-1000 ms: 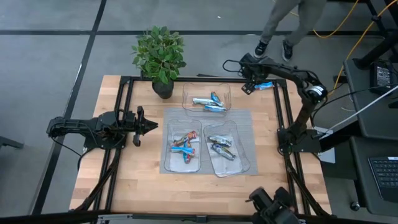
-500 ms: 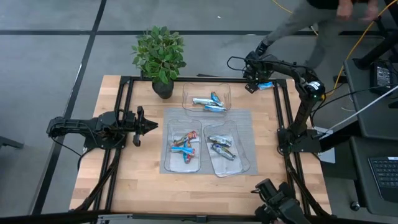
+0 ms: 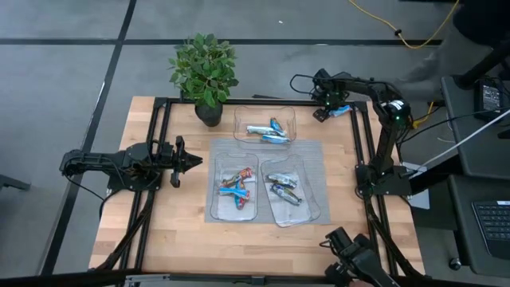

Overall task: Pick and place Granola Bars by type
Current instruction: Put the red granola bar into the bottom left transparent bin

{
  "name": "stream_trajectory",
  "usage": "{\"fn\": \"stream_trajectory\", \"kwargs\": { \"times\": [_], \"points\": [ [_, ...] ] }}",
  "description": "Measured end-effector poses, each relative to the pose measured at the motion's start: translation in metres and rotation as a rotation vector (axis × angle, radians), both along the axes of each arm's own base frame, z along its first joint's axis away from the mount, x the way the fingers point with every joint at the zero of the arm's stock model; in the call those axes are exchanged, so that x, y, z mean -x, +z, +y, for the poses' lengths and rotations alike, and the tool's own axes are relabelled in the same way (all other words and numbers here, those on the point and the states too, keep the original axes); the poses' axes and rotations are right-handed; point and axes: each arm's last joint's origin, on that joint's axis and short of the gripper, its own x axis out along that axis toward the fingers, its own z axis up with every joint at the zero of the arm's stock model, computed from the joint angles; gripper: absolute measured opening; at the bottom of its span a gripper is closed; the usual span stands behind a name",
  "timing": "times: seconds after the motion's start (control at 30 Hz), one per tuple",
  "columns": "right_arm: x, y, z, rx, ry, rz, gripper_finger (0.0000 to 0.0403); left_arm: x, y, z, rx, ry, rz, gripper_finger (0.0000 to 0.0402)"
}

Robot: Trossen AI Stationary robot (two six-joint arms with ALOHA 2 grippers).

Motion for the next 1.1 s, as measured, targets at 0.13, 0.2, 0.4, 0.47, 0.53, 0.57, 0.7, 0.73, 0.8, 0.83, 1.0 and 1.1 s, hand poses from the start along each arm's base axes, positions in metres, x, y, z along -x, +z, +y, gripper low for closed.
{"fn": "stream_trajectory", "kwargs": {
  "times": [0.13,0.2,0.4,0.47,0.53,0.57,0.7,0.73,0.8,0.83,1.0,1.1],
  "points": [
    [-0.001,-0.003,0.000,-0.015,0.001,-0.006,0.0270,0.000,0.000,0.000,0.000,0.000,0.000,0.0042],
    [-0.001,-0.003,0.000,-0.025,0.001,-0.019,0.0244,0.000,0.000,0.000,0.000,0.000,0.000,0.0040],
    [0.000,-0.003,0.003,-0.063,0.000,-0.016,0.0135,0.000,0.000,0.000,0.000,0.000,0.000,0.0039],
    [0.001,-0.003,0.005,-0.086,-0.002,-0.007,0.0099,0.000,0.000,0.000,0.000,0.000,0.000,0.0041],
    [0.002,-0.002,0.006,-0.095,-0.004,-0.005,0.0072,0.000,0.000,0.000,0.000,0.000,0.000,0.0042],
    [0.002,-0.001,0.007,-0.101,-0.004,-0.002,0.0064,0.000,0.000,0.000,0.000,0.001,0.000,0.0042],
    [0.004,0.006,0.012,-0.142,-0.011,-0.037,0.0058,0.000,0.000,0.000,0.000,0.000,0.000,0.0041],
    [0.004,0.011,0.014,-0.140,-0.015,-0.054,0.0060,0.000,0.000,0.000,0.000,0.000,0.000,0.0041],
    [0.005,0.020,0.017,-0.127,-0.031,-0.068,0.0069,0.000,0.000,0.000,0.000,0.000,0.000,0.0039],
    [0.005,0.026,0.019,-0.118,-0.031,-0.078,0.0071,0.000,0.000,0.000,0.000,0.000,0.000,0.0039],
    [0.003,0.064,0.032,-0.028,-0.031,-0.152,0.0053,0.000,0.000,0.000,0.000,0.000,0.000,0.0040],
    [0.002,0.090,0.046,0.029,-0.032,-0.226,0.0050,0.000,0.000,0.000,0.000,0.000,0.000,0.0042]
  ]
}}
